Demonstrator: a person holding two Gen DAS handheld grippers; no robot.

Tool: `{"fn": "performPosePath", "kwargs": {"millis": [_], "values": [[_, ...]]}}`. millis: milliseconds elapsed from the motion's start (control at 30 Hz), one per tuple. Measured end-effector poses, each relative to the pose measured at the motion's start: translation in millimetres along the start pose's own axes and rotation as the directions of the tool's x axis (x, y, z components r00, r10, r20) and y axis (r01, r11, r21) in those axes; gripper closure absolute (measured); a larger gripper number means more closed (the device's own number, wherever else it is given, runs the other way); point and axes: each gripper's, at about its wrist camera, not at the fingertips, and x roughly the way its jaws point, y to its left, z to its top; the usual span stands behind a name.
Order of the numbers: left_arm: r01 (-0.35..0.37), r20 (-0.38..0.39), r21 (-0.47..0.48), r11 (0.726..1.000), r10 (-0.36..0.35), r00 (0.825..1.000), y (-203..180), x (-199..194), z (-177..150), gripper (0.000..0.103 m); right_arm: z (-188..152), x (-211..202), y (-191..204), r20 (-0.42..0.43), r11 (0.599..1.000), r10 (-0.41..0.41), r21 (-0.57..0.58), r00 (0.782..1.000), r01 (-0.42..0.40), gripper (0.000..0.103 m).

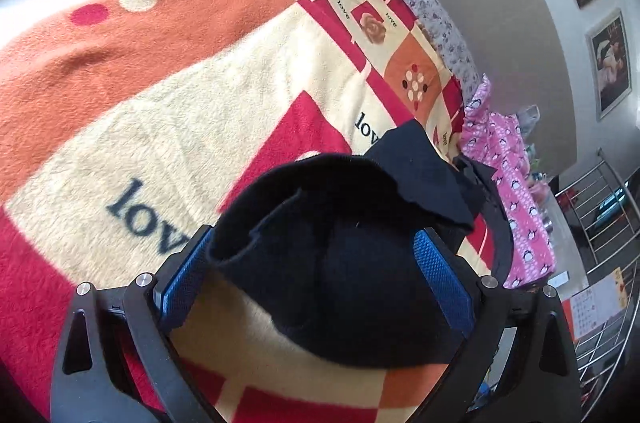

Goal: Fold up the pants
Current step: 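Grasp the black pants leg cuff with the left gripper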

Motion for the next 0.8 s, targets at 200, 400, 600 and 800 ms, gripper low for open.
{"fn": "performPosePath", "kwargs": {"millis": [200, 400, 600, 800], "values": [[-0.084, 0.032, 0.128, 0.988, 0.081, 0.996, -10.9, 2.5, -11.3, 0.066, 0.1, 0.3, 0.7, -0.002, 1.000, -0.002, 0.002, 1.000, 0.002, 0.000], [-0.143, 0.061, 0.194, 0.971, 0.133, 0.989, -19.9, 3.8, -18.5, 0.081, -0.1, 0.0, 2.5, -0.001, 1.000, -0.006, 0.000, 1.000, 0.006, 0.000], [-0.156, 0.087, 0.210, 0.965, 0.140, 0.986, -22.3, 2.7, -19.6, 0.081, 3.4, 1.9, 4.7, -0.010, 1.000, -0.002, -0.004, 1.000, 0.002, 0.000], [-0.121, 0.054, 0.176, 0.977, 0.113, 0.992, -16.6, 6.1, -15.5, 0.081, 12.9, -4.9, -18.3, -0.107, 0.982, 0.186, 0.005, 0.977, -0.187, 0.002]]}}
